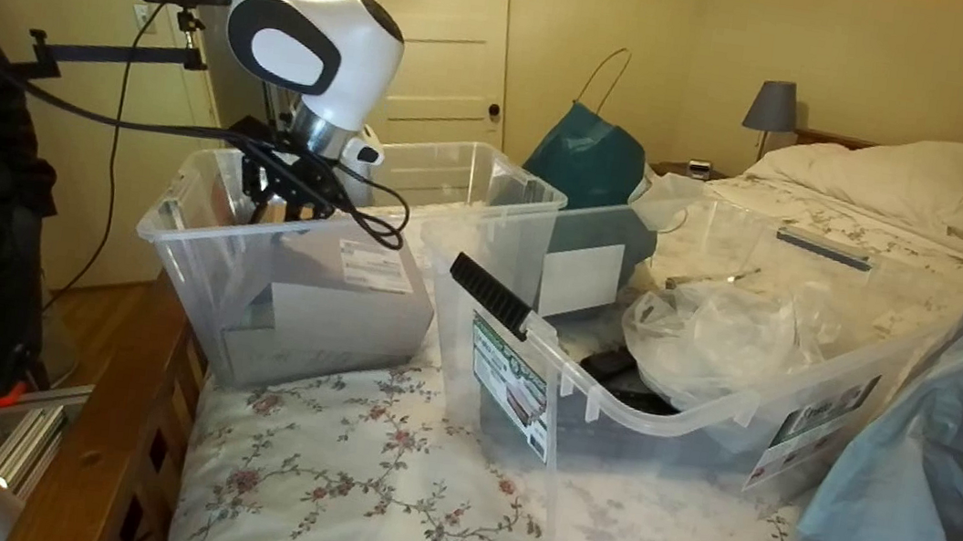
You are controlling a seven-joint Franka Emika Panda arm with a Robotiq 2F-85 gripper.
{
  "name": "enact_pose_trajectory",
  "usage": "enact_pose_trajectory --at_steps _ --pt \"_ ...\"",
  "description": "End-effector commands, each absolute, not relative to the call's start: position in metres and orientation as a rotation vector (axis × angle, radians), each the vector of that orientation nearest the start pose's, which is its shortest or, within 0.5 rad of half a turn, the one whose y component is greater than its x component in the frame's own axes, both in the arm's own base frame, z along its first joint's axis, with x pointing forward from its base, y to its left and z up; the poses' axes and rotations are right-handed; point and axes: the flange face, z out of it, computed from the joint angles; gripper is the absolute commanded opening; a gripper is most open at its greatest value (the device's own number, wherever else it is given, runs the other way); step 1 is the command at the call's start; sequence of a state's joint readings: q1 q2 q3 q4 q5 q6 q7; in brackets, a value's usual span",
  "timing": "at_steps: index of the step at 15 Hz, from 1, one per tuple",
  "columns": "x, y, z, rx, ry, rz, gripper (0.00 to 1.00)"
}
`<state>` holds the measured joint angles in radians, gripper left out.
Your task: Close the brown box.
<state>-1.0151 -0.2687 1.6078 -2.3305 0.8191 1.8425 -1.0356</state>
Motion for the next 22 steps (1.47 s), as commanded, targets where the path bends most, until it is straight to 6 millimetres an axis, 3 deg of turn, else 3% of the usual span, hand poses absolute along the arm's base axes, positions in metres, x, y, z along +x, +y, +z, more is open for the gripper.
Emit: enact_pose_trajectory --at_steps 1,2,5,14,19,22 --pt "0.349 0.333 0.329 -2.157 -1.506 0.179 0.73" --pt "0.348 0.343 0.341 -2.155 -1.551 0.121 0.79" --pt "0.34 0.355 0.347 -2.148 -1.584 0.081 0.98" --pt "0.362 0.327 0.379 -2.399 -1.364 -0.449 1.0" --pt "0.347 0.319 0.445 -2.431 -1.298 -0.815 1.0" --pt "0.327 0.305 0.482 -2.446 -1.273 -1.029 1.0"
